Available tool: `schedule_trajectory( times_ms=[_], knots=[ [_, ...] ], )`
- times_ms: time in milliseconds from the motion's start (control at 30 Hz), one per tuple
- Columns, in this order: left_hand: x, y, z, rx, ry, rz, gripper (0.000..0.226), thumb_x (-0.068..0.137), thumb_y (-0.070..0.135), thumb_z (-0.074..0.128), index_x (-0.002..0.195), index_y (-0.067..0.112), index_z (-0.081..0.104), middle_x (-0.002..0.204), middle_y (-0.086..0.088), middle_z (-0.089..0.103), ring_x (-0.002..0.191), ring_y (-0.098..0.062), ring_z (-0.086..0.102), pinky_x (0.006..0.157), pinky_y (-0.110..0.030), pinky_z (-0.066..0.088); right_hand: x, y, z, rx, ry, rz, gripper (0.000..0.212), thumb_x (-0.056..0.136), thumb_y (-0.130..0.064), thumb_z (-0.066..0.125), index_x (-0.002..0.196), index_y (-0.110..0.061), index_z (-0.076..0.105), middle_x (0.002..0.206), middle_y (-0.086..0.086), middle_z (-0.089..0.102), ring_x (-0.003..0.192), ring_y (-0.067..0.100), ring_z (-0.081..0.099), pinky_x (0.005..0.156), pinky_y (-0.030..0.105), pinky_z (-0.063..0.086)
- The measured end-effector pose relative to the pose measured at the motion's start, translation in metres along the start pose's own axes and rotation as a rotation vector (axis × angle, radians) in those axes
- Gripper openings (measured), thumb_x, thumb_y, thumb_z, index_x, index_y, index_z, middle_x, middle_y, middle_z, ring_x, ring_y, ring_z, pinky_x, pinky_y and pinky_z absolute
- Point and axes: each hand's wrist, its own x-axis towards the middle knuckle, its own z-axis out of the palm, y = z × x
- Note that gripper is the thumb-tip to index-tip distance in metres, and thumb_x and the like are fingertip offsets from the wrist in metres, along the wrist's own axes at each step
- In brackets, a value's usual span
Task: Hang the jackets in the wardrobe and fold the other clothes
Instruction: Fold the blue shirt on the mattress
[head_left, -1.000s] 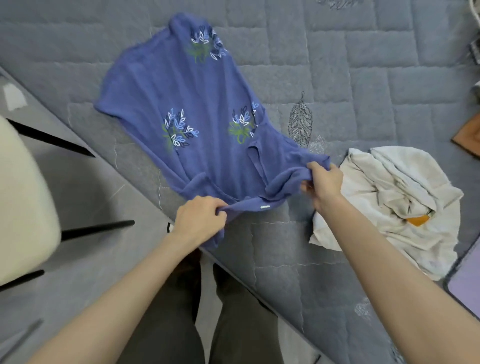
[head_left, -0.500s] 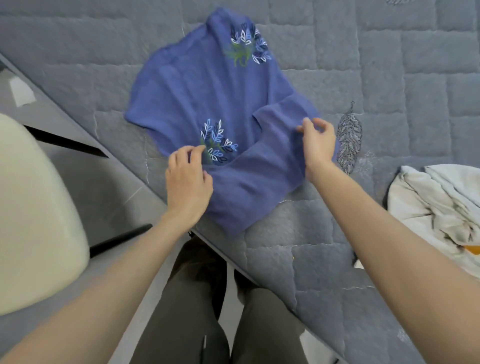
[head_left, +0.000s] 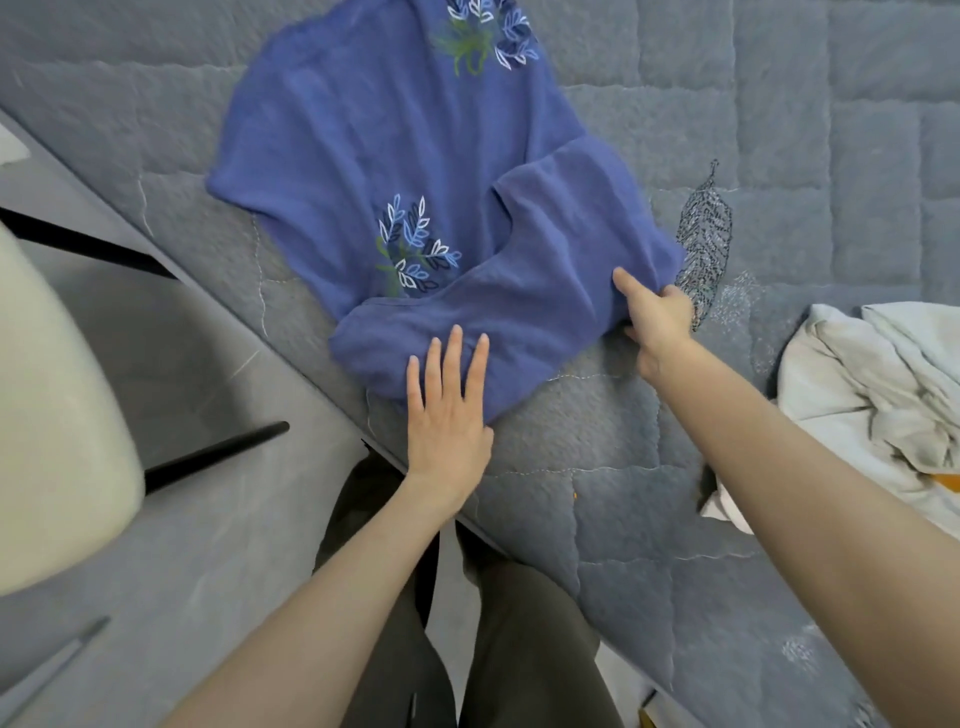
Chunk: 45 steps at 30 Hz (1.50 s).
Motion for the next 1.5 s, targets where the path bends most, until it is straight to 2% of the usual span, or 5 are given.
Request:
schedule_trajectory(
  times_ms=[500, 600, 700, 1100, 1500],
  knots=[
    [-0.029, 0.049, -0.023, -0.518, -0.402, 0.157, 0.066, 0.092, 0.007, 0.033, 0.151, 0.033, 0.019, 0.157, -0.001, 0.025, 0.141, -0.025, 0.027, 0.109, -0.037, 0.027, -0.009, 0.031, -0.093, 0.237, 0.214, 0.005, 0.021, 0.091, -0.012, 0.055, 0.112, -0.008, 0.052, 0.110, 0.011, 0.058, 0.099, 0.024, 0.057, 0.088, 0.037, 0.048],
    [-0.045, 0.079, -0.028, -0.664, -0.559, 0.185, 0.060, 0.089, 0.012, 0.036, 0.143, 0.039, 0.037, 0.101, -0.008, 0.071, 0.107, -0.027, 0.059, 0.092, -0.031, 0.043, -0.013, 0.037, -0.123, 0.246, 0.292, 0.024, 0.024, 0.089, -0.013, 0.053, 0.114, -0.010, 0.051, 0.109, 0.009, 0.058, 0.096, 0.024, 0.057, 0.086, 0.038, 0.049],
    [-0.049, 0.095, -0.036, -0.768, -0.657, 0.192, 0.051, 0.084, 0.011, 0.039, 0.120, 0.043, 0.057, 0.051, 0.006, 0.058, 0.070, -0.015, 0.060, 0.062, -0.014, 0.043, -0.017, 0.036, -0.136, 0.241, 0.301, -0.007, 0.013, 0.088, -0.014, 0.054, 0.101, -0.015, 0.050, 0.101, 0.006, 0.057, 0.092, 0.023, 0.057, 0.087, 0.040, 0.051],
    [0.014, -0.019, -0.075, -1.029, -0.223, -0.152, 0.020, 0.067, 0.021, 0.046, 0.050, 0.031, 0.051, 0.043, 0.013, 0.044, 0.053, -0.006, 0.037, 0.053, -0.029, 0.031, -0.042, -0.052, -0.031, 0.360, -0.129, -0.085, 0.023, 0.093, -0.008, 0.058, 0.078, -0.014, 0.042, 0.067, 0.004, 0.054, 0.048, 0.009, 0.062, 0.045, 0.022, 0.051],
    [0.083, -0.134, -0.075, -0.972, -0.174, -0.366, 0.021, 0.083, -0.006, 0.046, 0.093, 0.007, 0.058, 0.088, -0.008, 0.061, 0.082, -0.016, 0.051, 0.072, -0.032, 0.040, -0.037, -0.097, 0.110, 0.049, -0.384, -0.106, 0.007, 0.094, -0.016, 0.057, 0.095, -0.021, 0.062, 0.092, 0.000, 0.065, 0.078, 0.012, 0.060, 0.069, 0.020, 0.049]
  ],
)
